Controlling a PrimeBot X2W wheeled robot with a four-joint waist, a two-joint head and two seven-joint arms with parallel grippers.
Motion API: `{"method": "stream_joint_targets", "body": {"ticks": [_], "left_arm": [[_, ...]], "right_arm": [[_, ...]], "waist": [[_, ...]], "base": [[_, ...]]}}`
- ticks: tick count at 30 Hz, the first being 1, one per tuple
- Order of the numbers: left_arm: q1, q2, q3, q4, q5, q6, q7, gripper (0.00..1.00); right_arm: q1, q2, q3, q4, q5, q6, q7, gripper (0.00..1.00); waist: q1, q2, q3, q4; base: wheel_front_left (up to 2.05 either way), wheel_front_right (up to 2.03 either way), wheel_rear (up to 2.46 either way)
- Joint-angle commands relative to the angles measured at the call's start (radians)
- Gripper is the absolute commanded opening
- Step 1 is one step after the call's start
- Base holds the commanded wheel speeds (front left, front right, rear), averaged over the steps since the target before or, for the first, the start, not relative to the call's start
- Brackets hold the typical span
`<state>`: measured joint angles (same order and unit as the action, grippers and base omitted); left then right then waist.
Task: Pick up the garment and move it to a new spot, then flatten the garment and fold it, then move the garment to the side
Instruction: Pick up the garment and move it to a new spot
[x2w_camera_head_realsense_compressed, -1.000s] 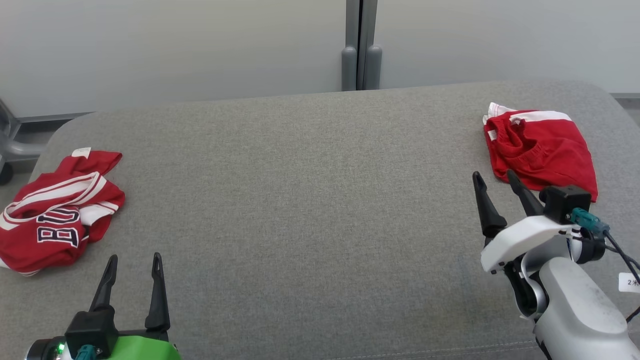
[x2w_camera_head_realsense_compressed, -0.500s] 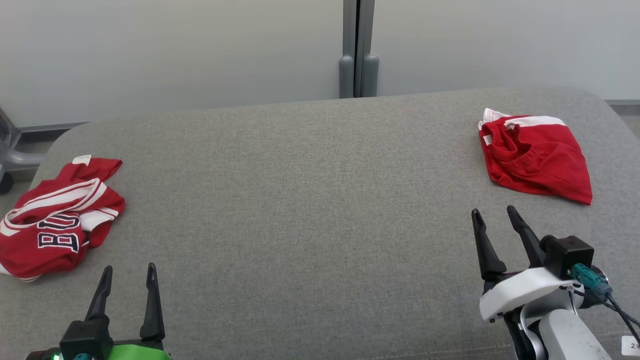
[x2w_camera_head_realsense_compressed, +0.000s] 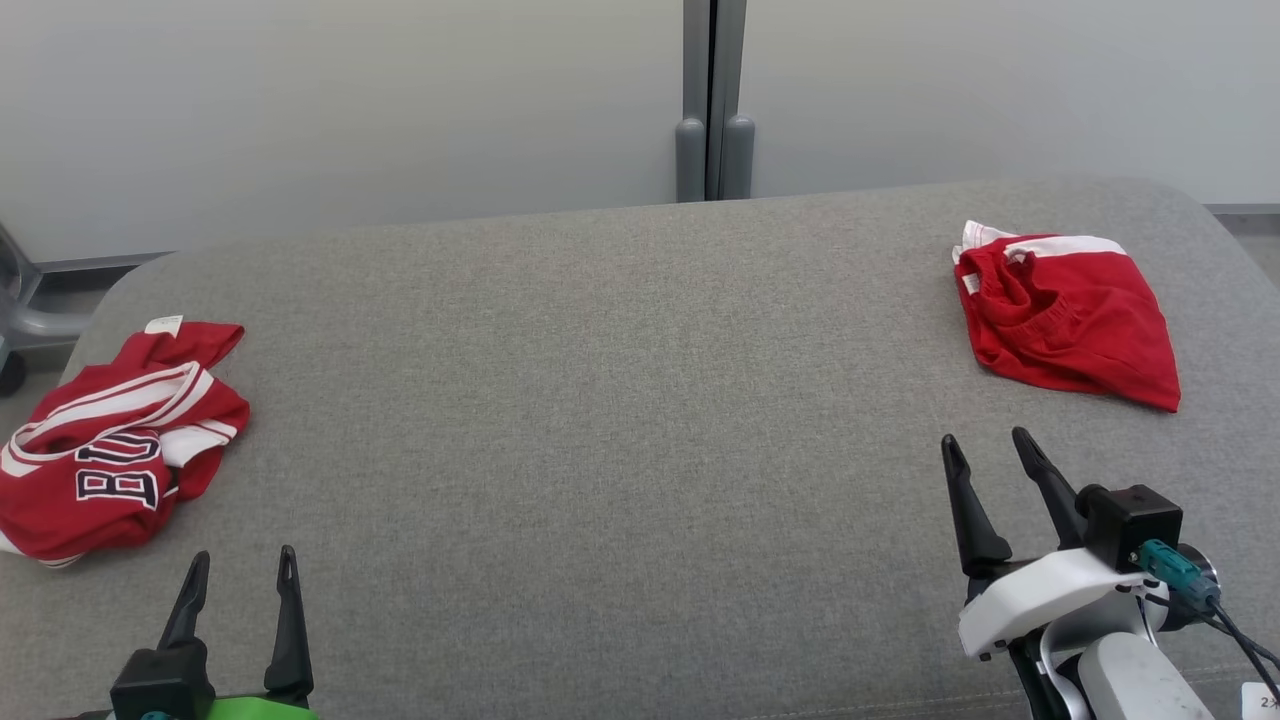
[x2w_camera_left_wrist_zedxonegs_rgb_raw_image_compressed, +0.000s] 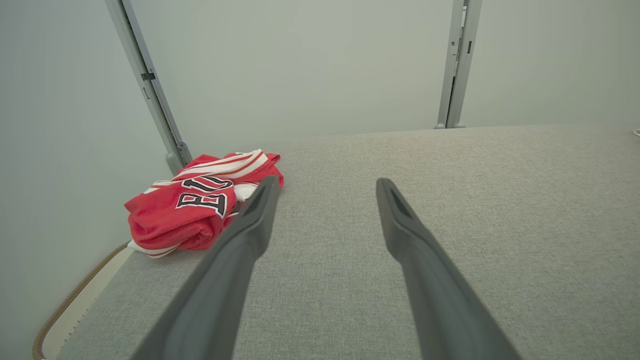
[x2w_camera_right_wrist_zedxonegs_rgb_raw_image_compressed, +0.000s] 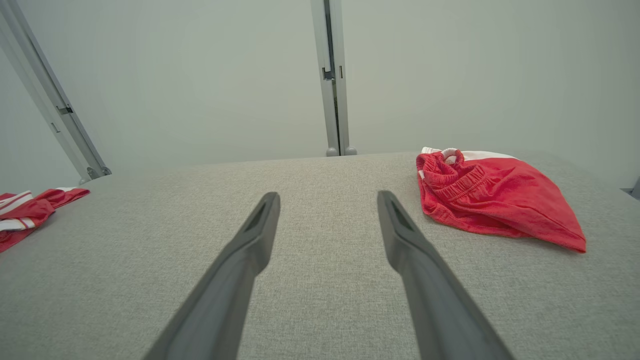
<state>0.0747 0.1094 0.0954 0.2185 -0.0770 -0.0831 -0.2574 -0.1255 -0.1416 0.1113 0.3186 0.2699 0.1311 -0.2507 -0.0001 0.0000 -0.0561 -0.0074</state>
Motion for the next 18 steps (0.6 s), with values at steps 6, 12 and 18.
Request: {"method": "stream_joint_targets", "body": {"ticks": [6,12,18], "left_arm": [[0.001,0.012,-0.003,-0.006,-0.013,0.011,0.004,1.0],[-0.002,0.017,-0.002,-0.012,-0.019,0.016,0.001,1.0],[0.0,0.025,0.003,-0.019,-0.019,0.027,0.0,1.0]], "right_arm": [[0.017,0.003,0.001,0.0,-0.012,-0.001,0.004,1.0],[0.017,-0.002,-0.003,0.002,-0.005,-0.001,0.004,1.0],[0.017,0.001,0.0,0.011,0.001,-0.001,0.008,1.0]], "waist": [[0.0001,0.0,0.001,0.002],[0.0001,0.0,0.0,0.011],[0.0001,0.0,-0.002,0.041]], "base": [[0.0,0.0,0.0],[0.0,0.0,0.0],[0.0,0.0,0.0]]}}
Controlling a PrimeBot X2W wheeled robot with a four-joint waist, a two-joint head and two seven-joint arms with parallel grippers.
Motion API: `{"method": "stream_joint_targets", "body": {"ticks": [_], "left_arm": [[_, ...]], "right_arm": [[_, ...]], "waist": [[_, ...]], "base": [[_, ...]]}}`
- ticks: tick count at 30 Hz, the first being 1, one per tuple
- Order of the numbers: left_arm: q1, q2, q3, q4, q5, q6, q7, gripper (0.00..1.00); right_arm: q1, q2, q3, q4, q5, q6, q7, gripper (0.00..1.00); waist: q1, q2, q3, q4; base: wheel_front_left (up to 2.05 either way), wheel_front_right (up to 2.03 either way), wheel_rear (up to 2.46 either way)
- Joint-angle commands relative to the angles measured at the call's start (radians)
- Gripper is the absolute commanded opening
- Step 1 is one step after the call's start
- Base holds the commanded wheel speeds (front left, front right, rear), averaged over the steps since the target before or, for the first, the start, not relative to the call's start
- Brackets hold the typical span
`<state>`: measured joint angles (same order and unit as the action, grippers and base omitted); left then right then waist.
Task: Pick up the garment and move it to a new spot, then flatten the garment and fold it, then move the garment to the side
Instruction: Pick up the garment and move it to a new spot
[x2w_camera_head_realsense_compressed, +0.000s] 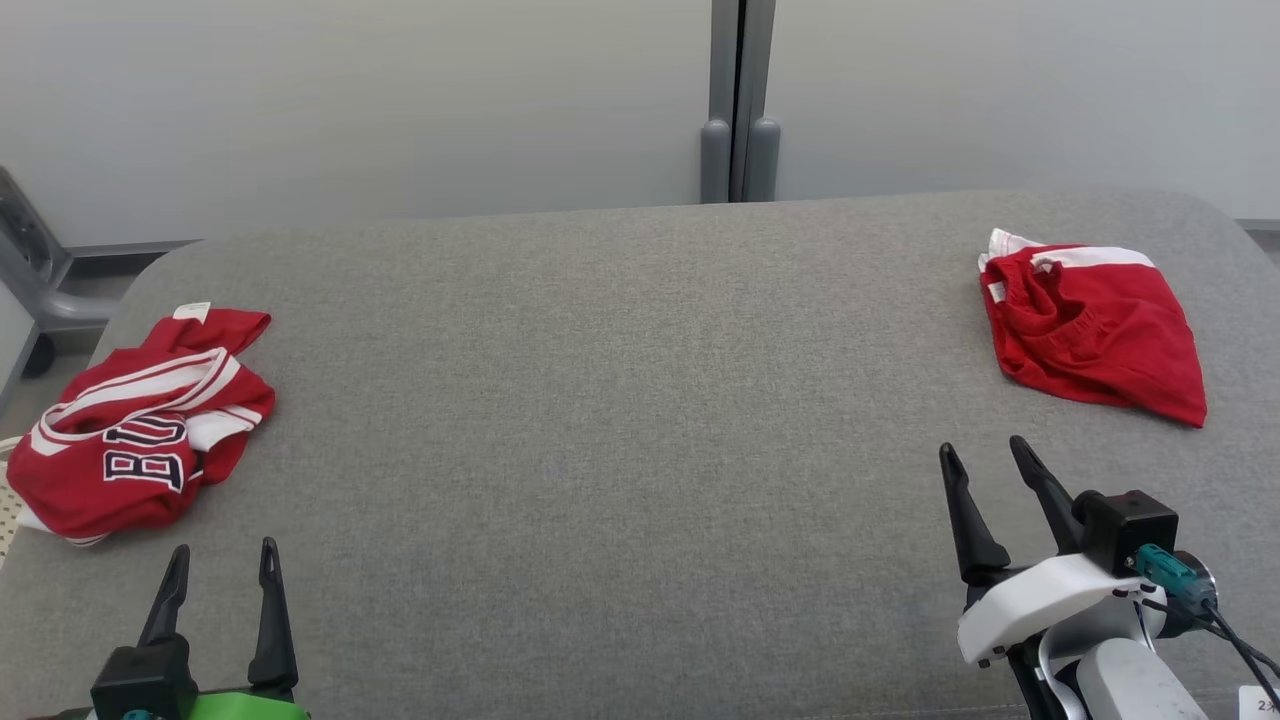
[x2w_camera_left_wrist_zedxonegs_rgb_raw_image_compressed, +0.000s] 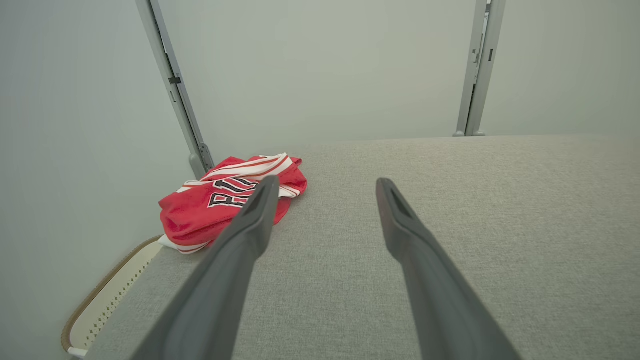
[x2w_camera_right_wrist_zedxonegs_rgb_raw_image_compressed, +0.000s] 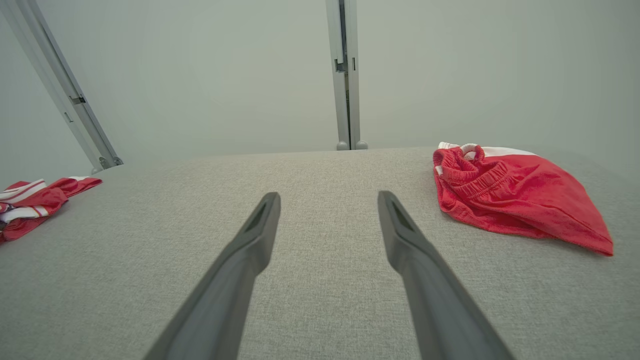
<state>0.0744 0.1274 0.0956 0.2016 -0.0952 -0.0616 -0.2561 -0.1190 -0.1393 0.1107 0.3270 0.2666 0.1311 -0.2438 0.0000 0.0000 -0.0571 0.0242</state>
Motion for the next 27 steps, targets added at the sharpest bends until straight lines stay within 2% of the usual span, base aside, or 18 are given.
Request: {"method": "stream_joint_targets", "body": {"ticks": [1,27], "left_arm": [[0.003,0.006,0.002,-0.006,-0.001,0.01,0.0,1.0],[0.046,0.038,0.001,-0.035,-0.013,0.04,0.025,1.0]], "right_arm": [[0.011,0.0,0.001,0.003,0.005,-0.001,0.001,1.0],[0.025,0.008,0.035,0.034,0.023,-0.001,-0.004,1.0]], "waist": [[0.0,0.0,-0.001,0.016],[0.0,0.0,-0.032,0.303]], "base": [[0.0,0.0,0.0],[0.0,0.0,0.0]]}}
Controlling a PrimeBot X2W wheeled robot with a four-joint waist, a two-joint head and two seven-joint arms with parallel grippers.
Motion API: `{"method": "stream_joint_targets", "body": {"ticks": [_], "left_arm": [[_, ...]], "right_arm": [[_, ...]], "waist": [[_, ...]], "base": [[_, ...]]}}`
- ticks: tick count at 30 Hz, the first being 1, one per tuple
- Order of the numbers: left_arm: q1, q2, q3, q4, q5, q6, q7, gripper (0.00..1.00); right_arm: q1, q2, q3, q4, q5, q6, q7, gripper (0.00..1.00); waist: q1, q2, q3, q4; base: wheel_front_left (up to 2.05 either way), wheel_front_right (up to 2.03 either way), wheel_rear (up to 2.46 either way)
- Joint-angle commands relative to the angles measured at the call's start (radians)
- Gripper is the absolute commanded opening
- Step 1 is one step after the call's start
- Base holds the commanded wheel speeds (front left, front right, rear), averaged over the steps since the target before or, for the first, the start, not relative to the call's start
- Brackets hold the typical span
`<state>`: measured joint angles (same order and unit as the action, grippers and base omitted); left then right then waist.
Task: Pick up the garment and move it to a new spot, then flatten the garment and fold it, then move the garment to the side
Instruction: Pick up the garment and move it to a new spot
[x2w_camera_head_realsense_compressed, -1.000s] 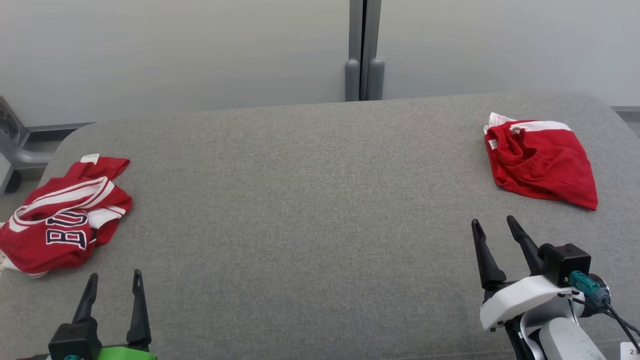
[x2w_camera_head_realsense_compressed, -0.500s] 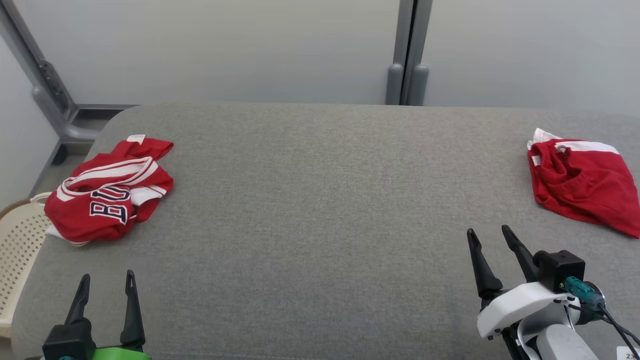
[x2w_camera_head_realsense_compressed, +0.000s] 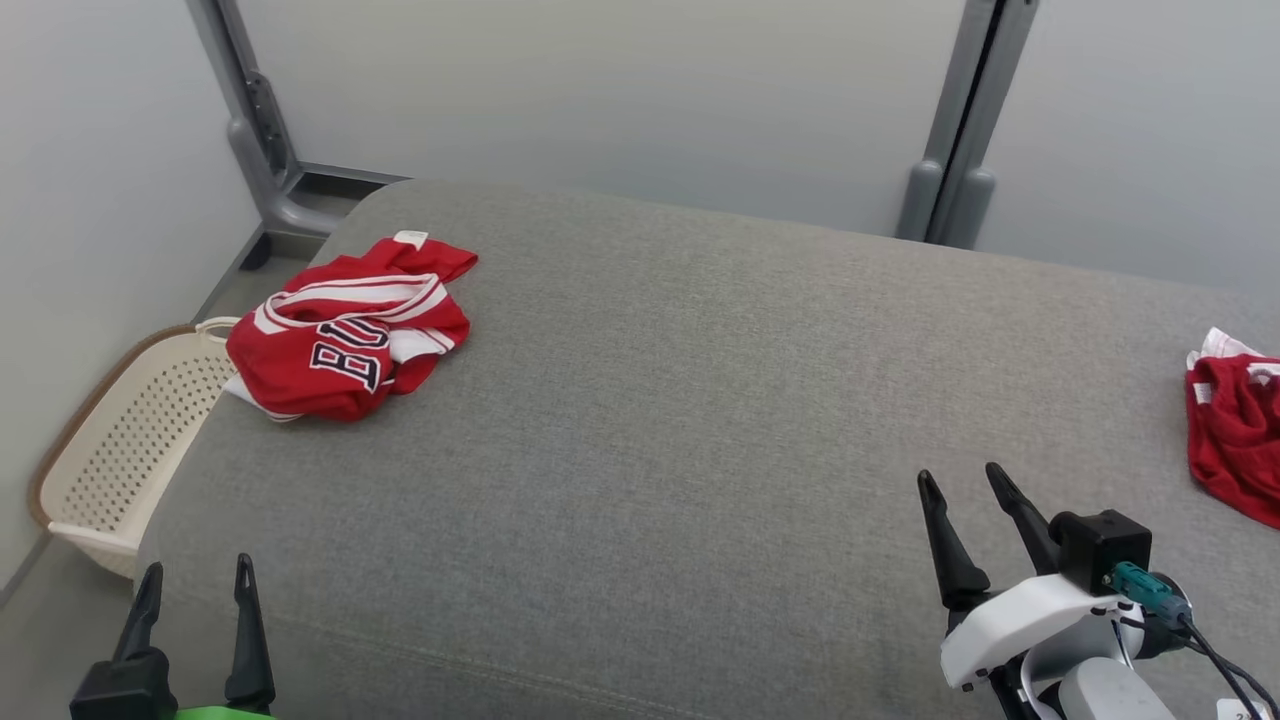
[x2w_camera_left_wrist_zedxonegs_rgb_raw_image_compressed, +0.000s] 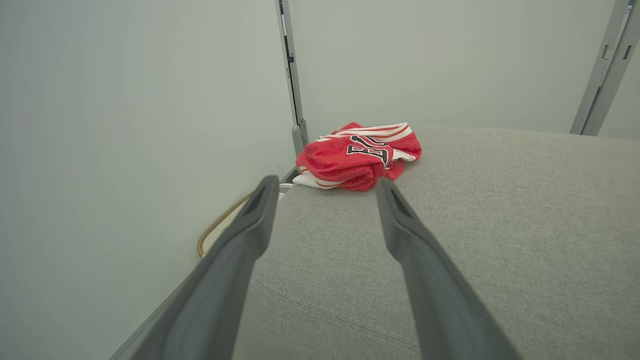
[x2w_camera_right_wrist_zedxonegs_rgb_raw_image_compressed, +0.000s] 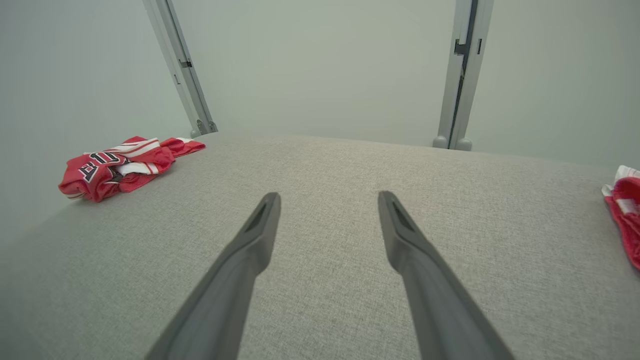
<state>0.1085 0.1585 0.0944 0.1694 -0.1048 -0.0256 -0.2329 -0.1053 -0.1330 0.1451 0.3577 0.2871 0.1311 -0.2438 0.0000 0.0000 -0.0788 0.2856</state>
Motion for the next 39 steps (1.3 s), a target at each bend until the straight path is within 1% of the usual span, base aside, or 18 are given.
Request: {"method": "stream_joint_targets", "body": {"ticks": [1,10,19,24,31,34,39], "left_arm": [[0.014,0.009,0.003,-0.005,-0.003,0.006,0.003,1.0],[0.025,0.022,0.002,-0.028,-0.007,0.016,0.018,1.0],[0.038,0.03,-0.003,-0.046,-0.014,0.026,0.025,1.0],[0.045,0.032,-0.002,-0.054,-0.017,0.034,0.026,1.0],[0.032,0.026,-0.02,-0.051,-0.022,0.026,0.022,1.0],[0.017,0.023,-0.032,-0.044,-0.025,0.019,0.025,1.0],[-0.016,0.032,-0.049,-0.033,-0.027,0.006,0.027,1.0]], "right_arm": [[0.011,0.003,0.002,0.005,0.004,-0.001,-0.005,1.0],[0.003,0.008,0.02,0.018,0.01,-0.001,-0.013,1.0],[-0.006,0.015,0.034,0.032,0.012,-0.001,-0.017,1.0],[-0.011,0.015,0.04,0.034,0.012,-0.001,-0.019,1.0],[-0.016,0.009,0.047,0.04,0.017,-0.001,-0.021,1.0],[-0.02,0.008,0.049,0.041,0.013,-0.001,-0.021,1.0],[-0.023,0.004,0.054,0.043,0.011,-0.001,-0.017,1.0]], "waist": [[0.0,0.0,-0.012,0.051],[0.0,0.0,-0.021,0.121],[0.0,0.0,-0.022,0.157],[0.0,0.0,-0.021,0.159],[0.0,0.0,-0.018,0.146],[0.0,0.0,-0.013,0.13],[0.0,0.0,-0.004,0.096]], "base": [[0.0,0.0,0.0],[0.0,0.0,0.0],[0.0,0.0,0.0],[0.0,0.0,0.0],[0.0,0.0,0.0],[0.0,0.0,0.0],[0.0,0.0,0.0]]}}
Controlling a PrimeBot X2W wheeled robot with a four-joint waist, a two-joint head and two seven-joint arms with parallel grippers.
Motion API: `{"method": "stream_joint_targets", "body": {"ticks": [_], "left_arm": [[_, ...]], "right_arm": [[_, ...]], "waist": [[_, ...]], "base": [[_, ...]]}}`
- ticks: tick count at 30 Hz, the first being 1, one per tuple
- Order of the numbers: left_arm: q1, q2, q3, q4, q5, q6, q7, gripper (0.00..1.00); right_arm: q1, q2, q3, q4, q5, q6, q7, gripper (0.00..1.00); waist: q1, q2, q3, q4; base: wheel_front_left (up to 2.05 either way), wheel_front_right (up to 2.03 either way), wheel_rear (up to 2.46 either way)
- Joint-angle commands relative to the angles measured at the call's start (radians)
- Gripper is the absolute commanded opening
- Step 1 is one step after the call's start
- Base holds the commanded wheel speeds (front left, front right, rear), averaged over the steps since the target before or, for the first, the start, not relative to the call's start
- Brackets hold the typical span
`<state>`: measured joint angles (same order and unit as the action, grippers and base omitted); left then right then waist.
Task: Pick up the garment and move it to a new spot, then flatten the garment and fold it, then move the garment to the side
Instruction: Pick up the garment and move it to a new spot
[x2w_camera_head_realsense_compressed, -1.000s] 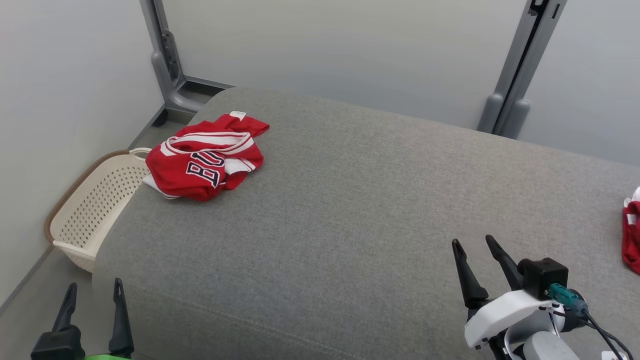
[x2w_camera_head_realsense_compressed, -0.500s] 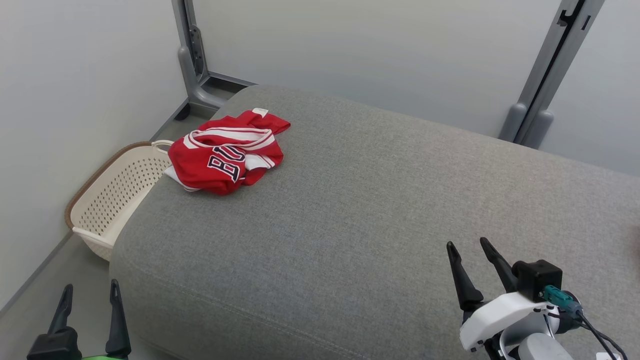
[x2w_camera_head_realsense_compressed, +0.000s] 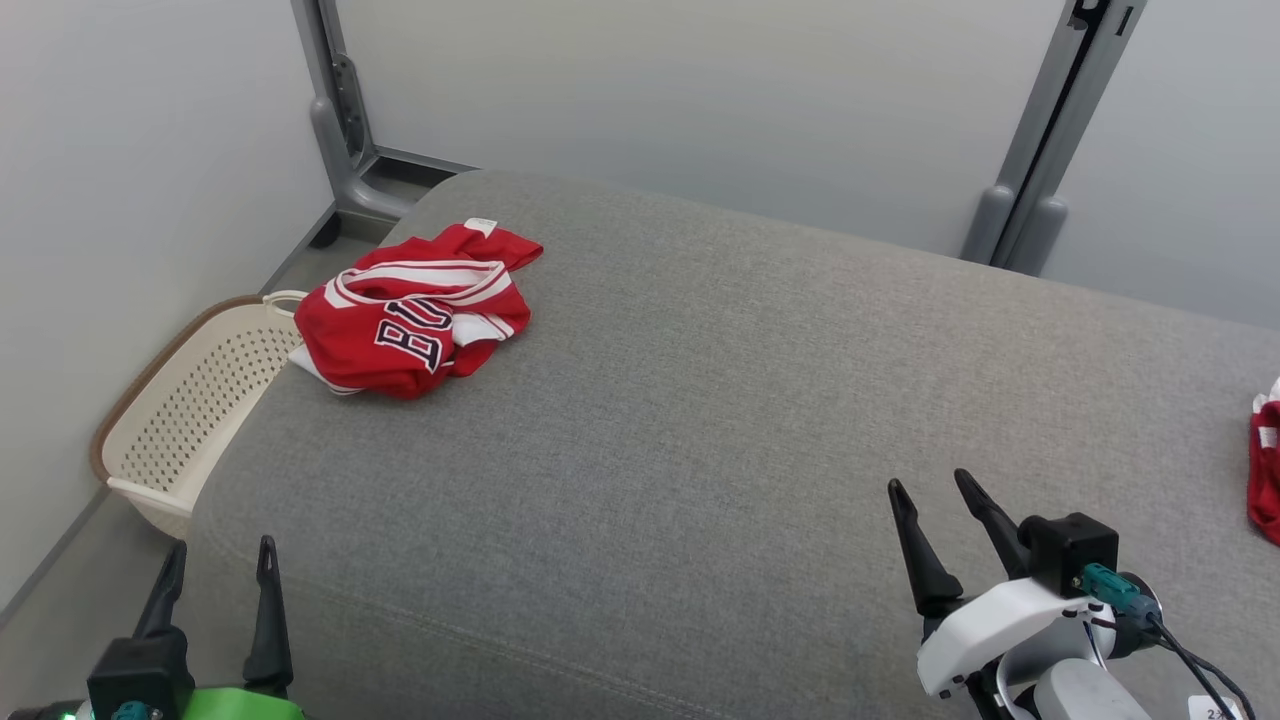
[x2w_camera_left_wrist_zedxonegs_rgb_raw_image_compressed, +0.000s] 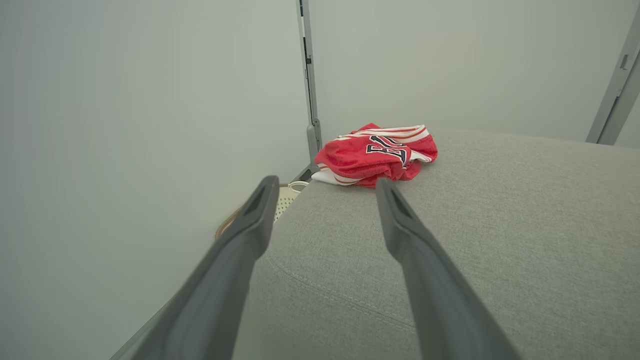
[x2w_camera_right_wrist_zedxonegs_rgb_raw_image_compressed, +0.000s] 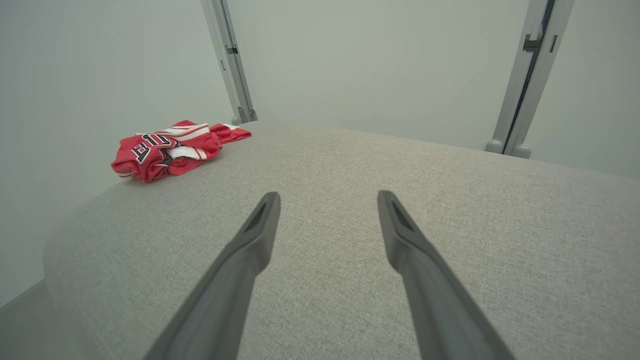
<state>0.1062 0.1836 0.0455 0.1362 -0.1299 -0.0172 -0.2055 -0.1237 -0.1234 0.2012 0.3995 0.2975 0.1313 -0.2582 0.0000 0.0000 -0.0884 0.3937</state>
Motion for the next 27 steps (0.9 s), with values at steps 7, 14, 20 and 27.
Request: {"method": "stream_joint_targets", "body": {"ticks": [7,14,20,27], "left_arm": [[-0.128,0.038,-0.023,0.019,-0.003,-0.03,0.013,1.0],[-0.279,0.08,-0.035,0.061,-0.03,-0.067,0.053,1.0],[-0.407,0.119,-0.033,0.122,-0.057,-0.086,0.052,1.0],[-0.533,0.15,-0.041,0.274,-0.1,-0.102,0.035,1.0]], "right_arm": [[-0.02,-0.021,0.01,-0.005,0.007,-0.001,0.007,1.0],[-0.048,-0.036,0.04,-0.02,0.008,-0.001,0.02,1.0],[-0.076,-0.05,0.054,-0.033,0.005,-0.001,0.031,1.0],[-0.098,-0.069,0.062,-0.042,0.002,-0.001,0.037,1.0]], "waist": [[0.0,0.0,0.023,-0.057],[0.0,0.0,0.057,-0.111],[0.0,0.0,0.096,-0.159],[0.0,0.0,0.126,-0.212]], "base": [[0.0,0.0,0.0],[0.0,0.0,0.0],[0.0,0.0,0.0],[0.0,0.0,0.0]]}}
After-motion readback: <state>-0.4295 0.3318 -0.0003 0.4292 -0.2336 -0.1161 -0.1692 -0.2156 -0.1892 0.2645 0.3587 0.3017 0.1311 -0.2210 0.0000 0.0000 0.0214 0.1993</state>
